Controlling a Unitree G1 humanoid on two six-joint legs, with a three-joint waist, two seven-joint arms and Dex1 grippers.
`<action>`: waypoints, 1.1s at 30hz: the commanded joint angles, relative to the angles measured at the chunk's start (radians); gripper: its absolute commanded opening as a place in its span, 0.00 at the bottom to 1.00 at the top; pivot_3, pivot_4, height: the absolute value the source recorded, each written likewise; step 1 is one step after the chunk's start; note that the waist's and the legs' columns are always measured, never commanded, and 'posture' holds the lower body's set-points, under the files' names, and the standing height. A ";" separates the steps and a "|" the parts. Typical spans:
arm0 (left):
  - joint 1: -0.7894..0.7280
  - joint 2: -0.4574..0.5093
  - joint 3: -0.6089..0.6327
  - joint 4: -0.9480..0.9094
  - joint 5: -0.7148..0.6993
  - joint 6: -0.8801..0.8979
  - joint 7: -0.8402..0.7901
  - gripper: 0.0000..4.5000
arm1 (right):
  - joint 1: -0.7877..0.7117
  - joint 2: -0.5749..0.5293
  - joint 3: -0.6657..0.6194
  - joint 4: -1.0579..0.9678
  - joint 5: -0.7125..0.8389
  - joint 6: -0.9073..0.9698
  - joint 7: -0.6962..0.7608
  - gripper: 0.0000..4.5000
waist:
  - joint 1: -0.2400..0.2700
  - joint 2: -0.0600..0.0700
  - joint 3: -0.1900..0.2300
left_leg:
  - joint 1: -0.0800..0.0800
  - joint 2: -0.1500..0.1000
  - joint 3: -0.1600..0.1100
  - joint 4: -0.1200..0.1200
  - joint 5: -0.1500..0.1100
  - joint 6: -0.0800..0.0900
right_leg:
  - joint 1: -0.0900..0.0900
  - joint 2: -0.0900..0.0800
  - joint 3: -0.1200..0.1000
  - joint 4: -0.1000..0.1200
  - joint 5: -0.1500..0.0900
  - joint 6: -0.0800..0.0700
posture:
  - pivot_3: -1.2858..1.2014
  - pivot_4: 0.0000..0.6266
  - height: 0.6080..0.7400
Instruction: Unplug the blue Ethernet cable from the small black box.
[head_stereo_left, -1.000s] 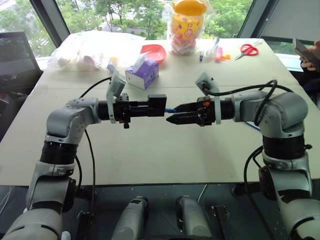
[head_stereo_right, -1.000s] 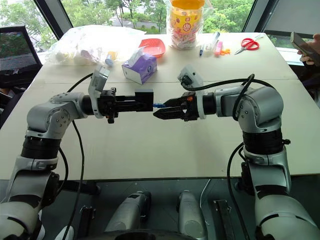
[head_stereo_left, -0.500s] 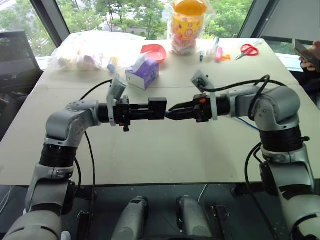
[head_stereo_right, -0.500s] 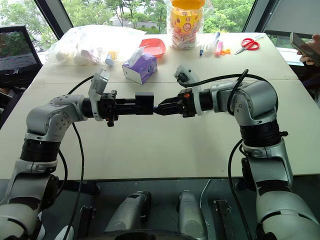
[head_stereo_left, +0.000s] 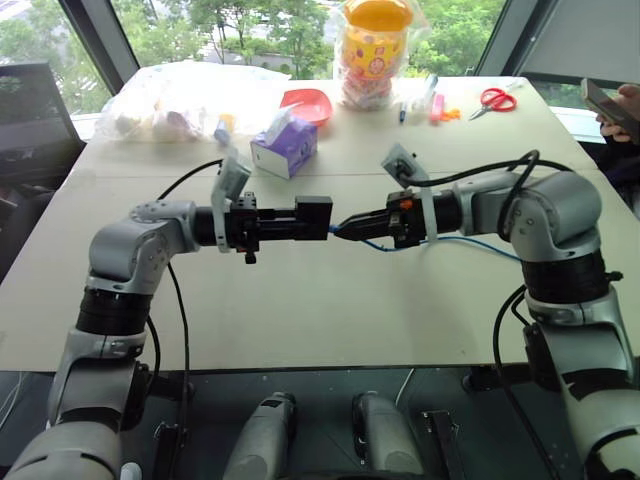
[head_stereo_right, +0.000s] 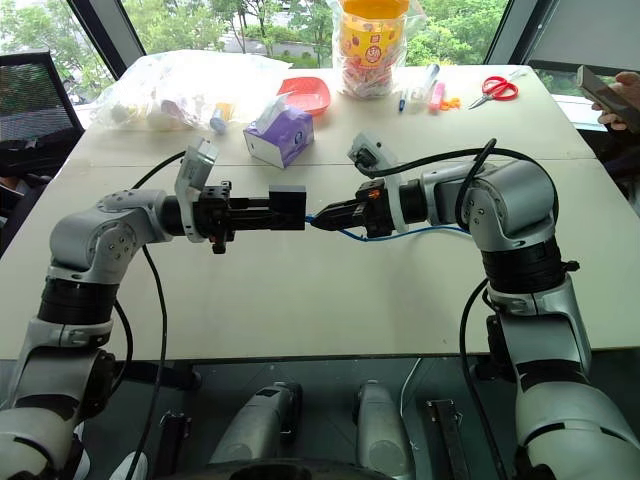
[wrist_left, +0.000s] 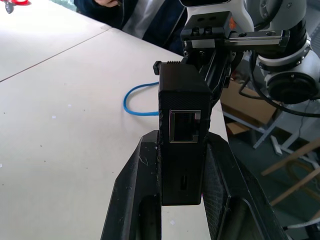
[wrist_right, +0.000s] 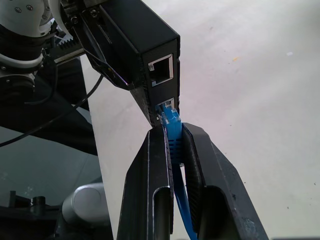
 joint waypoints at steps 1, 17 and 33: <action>0.002 0.009 0.003 -0.053 -0.029 0.010 -0.018 0.11 | -0.038 -0.003 -0.008 0.000 0.021 -0.018 0.013 0.02 | 0.000 0.000 0.000 | 0.000 0.000 0.000 0.000 0.000 0.000 | 0.000 0.000 0.000 0.000 0.000 0.000 | 0.52 0.24 1.00; 0.029 0.053 0.019 -0.066 -0.047 0.022 -0.030 0.11 | -0.023 -0.088 0.006 0.060 0.013 -0.126 0.093 0.02 | -0.001 0.000 0.000 | 0.000 0.000 0.000 0.000 0.000 0.000 | 0.000 0.000 0.000 0.000 0.000 0.000 | 0.52 0.24 1.00; 0.013 0.022 0.003 -0.065 -0.054 0.014 -0.019 0.11 | -0.032 0.002 -0.054 -0.065 0.168 0.085 -0.027 0.71 | 0.002 0.000 0.000 | 0.000 0.000 0.000 0.000 0.000 0.000 | 0.000 0.000 0.000 0.000 0.000 0.000 | 0.52 0.24 1.00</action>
